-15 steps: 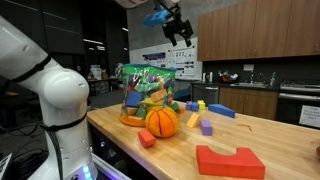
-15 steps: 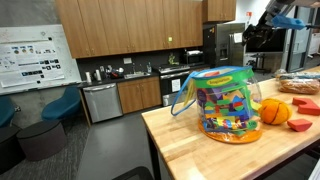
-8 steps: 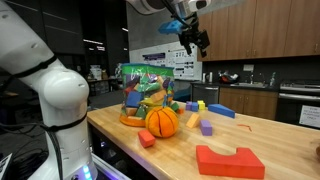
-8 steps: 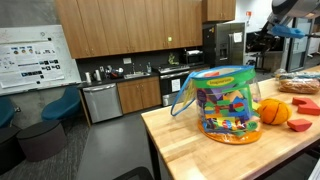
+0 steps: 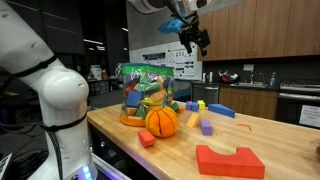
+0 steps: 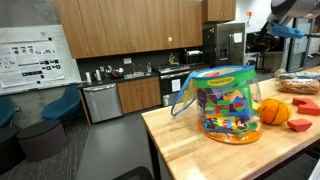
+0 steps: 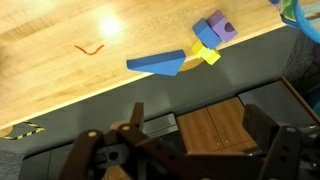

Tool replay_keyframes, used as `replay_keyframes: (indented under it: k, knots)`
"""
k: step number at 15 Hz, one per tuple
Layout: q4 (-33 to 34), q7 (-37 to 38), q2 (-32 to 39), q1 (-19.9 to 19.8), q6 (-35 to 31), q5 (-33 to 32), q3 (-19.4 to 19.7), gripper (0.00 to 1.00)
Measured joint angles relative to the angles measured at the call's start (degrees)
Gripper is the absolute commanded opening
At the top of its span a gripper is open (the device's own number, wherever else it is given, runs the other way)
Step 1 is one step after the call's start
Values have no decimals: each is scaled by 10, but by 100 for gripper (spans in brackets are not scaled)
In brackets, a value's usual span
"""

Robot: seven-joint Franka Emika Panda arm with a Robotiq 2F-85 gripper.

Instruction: Put one purple block in the toy bag

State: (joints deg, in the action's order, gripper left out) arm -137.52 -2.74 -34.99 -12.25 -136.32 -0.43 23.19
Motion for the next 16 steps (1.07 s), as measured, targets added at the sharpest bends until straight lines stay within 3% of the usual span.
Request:
replay_keyframes:
  k: [7,16]
  knots:
    - [0,-1,0,-1,0,0,-3,100]
    - [-45,-11,37,-6,-21,-12,-43,100]
